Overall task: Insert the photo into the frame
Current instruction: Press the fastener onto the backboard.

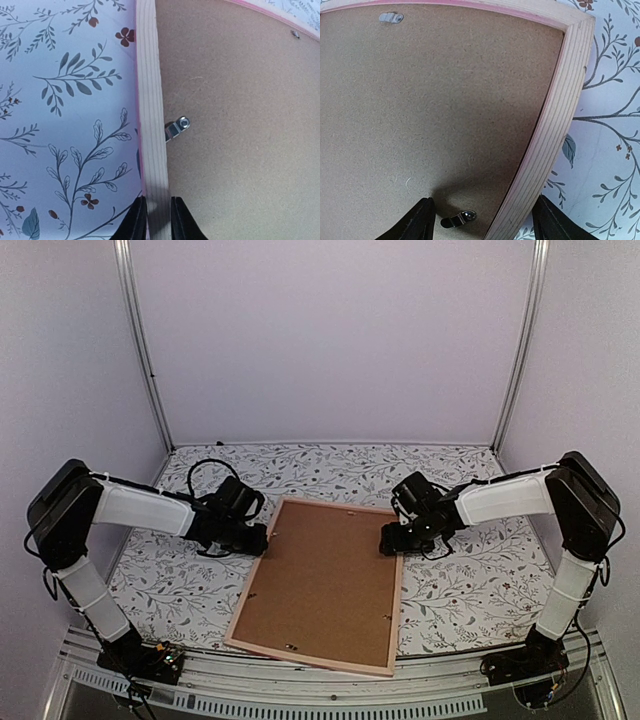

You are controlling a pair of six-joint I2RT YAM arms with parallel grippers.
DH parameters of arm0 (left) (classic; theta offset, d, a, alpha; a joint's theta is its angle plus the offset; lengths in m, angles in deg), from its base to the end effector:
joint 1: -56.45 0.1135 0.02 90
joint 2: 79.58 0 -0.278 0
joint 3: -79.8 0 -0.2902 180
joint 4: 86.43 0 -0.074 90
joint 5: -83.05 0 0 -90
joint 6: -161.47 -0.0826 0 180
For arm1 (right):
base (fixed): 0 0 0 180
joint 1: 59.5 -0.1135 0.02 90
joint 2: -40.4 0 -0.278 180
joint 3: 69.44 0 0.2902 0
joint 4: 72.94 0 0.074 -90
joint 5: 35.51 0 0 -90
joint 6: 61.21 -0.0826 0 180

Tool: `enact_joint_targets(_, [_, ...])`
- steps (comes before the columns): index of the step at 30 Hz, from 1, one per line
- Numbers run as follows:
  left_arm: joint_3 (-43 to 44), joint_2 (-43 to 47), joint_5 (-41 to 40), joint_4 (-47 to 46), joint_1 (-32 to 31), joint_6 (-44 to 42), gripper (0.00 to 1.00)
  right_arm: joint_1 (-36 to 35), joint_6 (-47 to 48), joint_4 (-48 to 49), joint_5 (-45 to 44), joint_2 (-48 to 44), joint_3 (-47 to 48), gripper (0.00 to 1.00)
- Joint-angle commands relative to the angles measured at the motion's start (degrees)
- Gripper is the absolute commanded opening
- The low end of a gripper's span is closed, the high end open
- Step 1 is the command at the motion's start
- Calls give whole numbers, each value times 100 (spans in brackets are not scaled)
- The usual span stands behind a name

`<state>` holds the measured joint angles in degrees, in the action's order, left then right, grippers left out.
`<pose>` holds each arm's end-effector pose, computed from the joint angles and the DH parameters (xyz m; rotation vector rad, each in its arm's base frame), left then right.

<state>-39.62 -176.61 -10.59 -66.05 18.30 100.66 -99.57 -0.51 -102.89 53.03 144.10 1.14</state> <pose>0.2966 -0.2263 0.0861 0.1787 2.5963 -0.3609 0.3073 0.2558 0.0854 -0.2470 2.7092 0.3422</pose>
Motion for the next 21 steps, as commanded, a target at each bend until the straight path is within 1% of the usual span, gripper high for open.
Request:
enact_joint_targets(1, [102,238,-44,-170,-79,-28,19,-9,-70,-453,-171,228,-222,68])
enact_joint_targets(6, [89,231,-93,-155,-86,-42,19,-9,134,-537,-209,121,-342,65])
enact_joint_targets(13, [36,225,-107,-162,-78,-27,20,-3,325,-595,-162,13,-394,58])
enact_joint_targets(16, [19,213,-89,-161,-83,-28,24,44,391,-584,-71,-39,-394,55])
enact_joint_targets(21, [-13,197,-101,-147,-80,-36,38,167,516,-521,84,-103,-414,49])
